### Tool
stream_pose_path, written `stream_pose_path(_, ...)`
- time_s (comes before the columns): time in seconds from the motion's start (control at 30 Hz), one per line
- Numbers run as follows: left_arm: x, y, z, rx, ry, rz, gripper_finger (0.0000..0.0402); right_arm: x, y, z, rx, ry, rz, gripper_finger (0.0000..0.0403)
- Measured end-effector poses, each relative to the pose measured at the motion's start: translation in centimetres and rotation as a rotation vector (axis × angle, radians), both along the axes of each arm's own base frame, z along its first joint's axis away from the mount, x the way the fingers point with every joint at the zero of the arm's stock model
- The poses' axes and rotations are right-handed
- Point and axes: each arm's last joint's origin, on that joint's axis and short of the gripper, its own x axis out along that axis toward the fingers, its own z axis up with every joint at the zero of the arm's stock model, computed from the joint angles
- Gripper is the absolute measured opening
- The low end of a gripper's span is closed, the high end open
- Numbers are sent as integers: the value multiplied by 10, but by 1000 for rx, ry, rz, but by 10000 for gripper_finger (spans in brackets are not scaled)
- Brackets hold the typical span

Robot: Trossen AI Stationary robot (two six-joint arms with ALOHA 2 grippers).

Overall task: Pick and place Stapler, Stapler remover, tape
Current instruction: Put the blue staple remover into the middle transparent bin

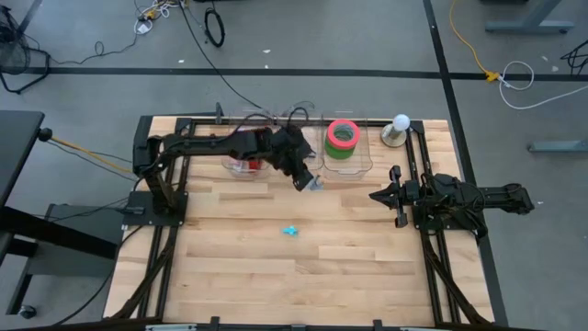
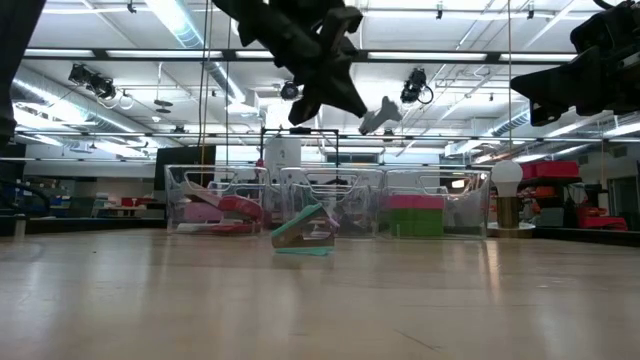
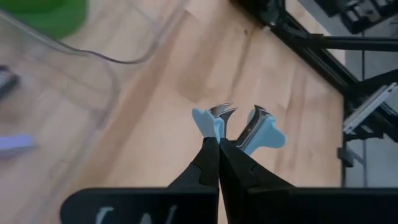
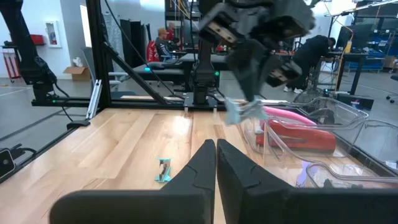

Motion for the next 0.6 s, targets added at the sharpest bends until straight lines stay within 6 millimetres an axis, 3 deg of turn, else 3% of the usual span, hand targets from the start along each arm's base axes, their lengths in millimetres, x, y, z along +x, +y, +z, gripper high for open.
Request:
stream_pose_path(0.3, -17, 53, -2, 58, 20, 64, 0, 0, 0, 0, 0, 0, 0, 18)
stream_pose_path(0.6, -40, 107, -2, 94, 34, 241, 0, 0, 0, 0, 0, 0, 0, 18)
